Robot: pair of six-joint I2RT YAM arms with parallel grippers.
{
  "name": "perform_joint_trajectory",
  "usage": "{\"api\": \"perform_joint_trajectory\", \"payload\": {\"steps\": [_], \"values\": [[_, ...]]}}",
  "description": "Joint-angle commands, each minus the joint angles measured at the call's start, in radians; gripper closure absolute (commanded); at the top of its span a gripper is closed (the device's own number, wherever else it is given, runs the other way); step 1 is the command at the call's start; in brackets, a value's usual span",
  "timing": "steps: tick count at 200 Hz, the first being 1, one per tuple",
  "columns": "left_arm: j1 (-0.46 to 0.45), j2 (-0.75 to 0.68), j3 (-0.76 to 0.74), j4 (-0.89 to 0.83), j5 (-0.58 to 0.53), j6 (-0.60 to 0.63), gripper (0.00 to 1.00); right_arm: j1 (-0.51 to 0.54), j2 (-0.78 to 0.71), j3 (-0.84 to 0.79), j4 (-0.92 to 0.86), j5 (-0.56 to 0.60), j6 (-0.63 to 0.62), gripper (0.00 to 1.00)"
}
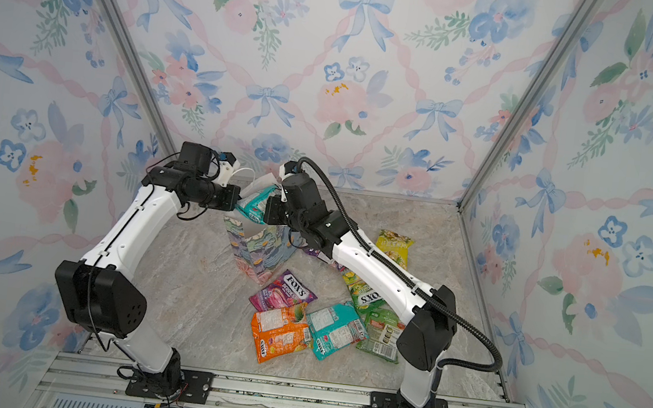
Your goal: Place the snacks into the paper bag
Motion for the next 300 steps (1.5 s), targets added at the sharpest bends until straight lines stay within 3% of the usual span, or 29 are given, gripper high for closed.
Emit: {"api": "perform_joint_trajectory", "payload": {"steps": [1,120,198,300], "values": [[0.003,-0.021,0.014,-0.017,0.006,0.001,1.0,-0.015,-0.003,0.04,0.0,-0.036,-0.003,1.0],[0.003,-0.027,0.015,-0.017,0.007,0.008,1.0,-0.065,0.046,0.077,-0.048,-0.042,-0.039,1.0],[0.003,-0.031,0.022,-0.018,0.008,0.004,1.0,-0.046,0.087,0.107,-0.063,-0.117,-0.059,1.0],[0.003,-0.032,0.017,-0.017,0.013,0.005,1.0,-0.024,0.116,0.141,-0.051,-0.085,-0.026,1.0]]}}
